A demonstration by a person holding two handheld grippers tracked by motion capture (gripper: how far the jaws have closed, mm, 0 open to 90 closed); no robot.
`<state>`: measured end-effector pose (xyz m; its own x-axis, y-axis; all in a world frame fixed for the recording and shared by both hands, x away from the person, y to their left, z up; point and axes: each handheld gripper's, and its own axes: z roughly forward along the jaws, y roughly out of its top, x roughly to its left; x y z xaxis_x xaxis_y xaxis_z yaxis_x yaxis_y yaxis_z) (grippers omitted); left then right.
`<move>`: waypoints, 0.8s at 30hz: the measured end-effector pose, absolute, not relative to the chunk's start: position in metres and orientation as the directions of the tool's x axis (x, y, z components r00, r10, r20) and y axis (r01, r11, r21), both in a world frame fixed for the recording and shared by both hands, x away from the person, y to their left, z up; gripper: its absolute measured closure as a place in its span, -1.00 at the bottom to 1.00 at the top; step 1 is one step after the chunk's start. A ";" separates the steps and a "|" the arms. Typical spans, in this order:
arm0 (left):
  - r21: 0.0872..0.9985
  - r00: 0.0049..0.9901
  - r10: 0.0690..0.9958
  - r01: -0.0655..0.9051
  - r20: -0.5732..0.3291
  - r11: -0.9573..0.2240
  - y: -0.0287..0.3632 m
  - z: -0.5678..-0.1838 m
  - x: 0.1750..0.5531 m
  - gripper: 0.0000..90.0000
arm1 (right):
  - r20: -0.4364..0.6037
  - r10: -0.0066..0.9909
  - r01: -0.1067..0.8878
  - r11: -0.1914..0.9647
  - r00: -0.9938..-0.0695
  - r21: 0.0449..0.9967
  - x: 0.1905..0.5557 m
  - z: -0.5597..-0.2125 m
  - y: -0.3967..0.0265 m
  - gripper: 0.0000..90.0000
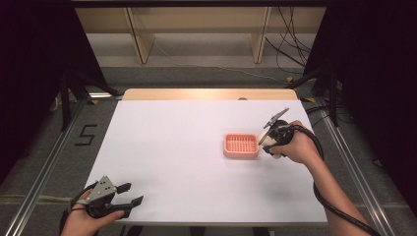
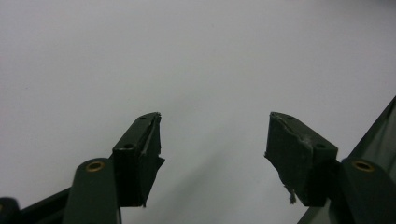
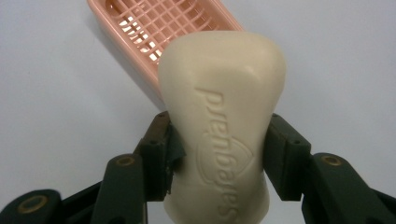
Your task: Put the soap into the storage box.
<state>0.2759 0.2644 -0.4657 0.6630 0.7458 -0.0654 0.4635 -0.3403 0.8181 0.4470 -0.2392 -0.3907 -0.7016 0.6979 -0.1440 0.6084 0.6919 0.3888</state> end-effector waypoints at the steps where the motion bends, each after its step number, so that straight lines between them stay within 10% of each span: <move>1: 0.820 0.662 0.747 0.462 -0.065 -0.338 0.264 -0.466 0.276 -0.22 | -0.143 0.700 0.613 0.691 -0.700 0.384 0.447 -0.390 -0.238 0.12; 24: 0.821 0.663 0.746 0.457 -0.059 -0.341 0.265 -0.465 0.276 -0.22 | -0.152 0.680 0.591 0.709 -0.717 0.386 0.454 -0.390 -0.222 0.12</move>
<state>0.2760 0.2647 -0.4654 0.6630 0.7463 -0.0590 0.4572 -0.3412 0.8213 0.4535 -0.2221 -0.3902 -0.7169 0.6805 -0.1516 0.5910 0.7085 0.3856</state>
